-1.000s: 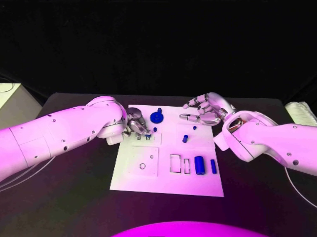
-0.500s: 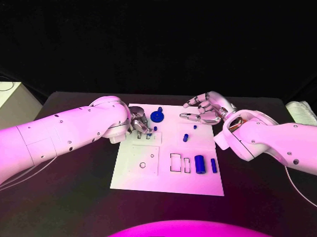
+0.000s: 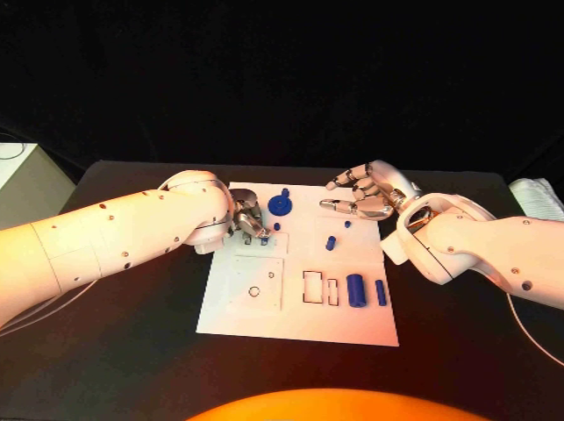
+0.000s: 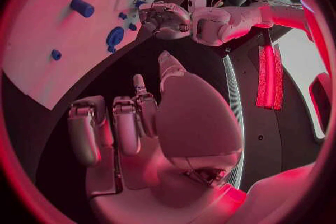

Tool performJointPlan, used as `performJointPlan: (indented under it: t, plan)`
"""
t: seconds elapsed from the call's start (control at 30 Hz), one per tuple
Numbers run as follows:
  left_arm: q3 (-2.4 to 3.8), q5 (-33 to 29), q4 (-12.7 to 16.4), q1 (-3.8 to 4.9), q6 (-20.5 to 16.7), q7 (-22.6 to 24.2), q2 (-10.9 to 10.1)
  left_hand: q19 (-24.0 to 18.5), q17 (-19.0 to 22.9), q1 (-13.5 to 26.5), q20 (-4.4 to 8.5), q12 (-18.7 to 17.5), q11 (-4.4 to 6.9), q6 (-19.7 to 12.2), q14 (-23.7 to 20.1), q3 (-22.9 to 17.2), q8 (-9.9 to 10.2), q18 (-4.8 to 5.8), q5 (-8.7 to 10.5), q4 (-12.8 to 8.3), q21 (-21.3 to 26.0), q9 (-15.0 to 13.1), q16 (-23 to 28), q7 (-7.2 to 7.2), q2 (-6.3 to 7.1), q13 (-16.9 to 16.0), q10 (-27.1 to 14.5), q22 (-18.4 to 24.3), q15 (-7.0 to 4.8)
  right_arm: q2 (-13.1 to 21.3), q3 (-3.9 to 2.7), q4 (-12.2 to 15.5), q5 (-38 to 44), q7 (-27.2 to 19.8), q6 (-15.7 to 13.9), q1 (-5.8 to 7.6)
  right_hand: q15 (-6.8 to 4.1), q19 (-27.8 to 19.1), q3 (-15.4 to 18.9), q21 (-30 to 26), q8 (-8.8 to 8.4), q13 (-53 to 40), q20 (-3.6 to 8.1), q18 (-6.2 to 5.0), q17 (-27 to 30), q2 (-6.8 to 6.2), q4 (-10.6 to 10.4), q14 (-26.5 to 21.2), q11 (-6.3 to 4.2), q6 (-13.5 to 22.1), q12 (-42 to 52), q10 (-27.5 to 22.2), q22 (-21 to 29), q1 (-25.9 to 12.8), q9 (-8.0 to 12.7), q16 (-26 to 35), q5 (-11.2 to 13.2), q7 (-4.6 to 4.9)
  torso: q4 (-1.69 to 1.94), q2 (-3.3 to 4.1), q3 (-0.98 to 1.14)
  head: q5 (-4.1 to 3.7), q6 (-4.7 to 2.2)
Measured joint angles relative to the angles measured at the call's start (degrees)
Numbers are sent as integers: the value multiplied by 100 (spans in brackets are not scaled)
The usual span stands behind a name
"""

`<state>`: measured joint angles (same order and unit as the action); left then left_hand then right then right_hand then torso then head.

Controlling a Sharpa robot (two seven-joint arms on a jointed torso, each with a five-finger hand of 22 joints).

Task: Assemble the parts on the task board

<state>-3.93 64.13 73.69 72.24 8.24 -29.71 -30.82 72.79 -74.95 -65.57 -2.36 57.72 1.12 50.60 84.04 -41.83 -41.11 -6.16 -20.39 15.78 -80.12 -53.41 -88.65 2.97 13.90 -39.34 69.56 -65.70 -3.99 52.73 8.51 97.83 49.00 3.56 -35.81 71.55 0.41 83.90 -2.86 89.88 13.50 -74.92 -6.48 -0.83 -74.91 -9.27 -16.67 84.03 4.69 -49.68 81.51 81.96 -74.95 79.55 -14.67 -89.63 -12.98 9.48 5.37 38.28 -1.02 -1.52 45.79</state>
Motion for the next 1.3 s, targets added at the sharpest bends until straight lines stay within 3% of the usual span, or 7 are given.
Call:
performJointPlan:
  t: [1.3]
  plan:
    - [-57, 102, 54, -66, 6, -30, -46, 41, 2, 86, 0, -21, 10, 21, 0, -48, 0, 0, -32, -48, -25, -3, 1, -21, 41, 33, 30, -29, 1, -4, 0, -3, 4, 1, 15, -4, 0, 0, 0, 0, 0, 1, 0, 0, 0, 0, 0, 0, 0, 0, 0, 0, 3, 0, 0, 0, 0, 0, 0, -7, 3, 8, 21]
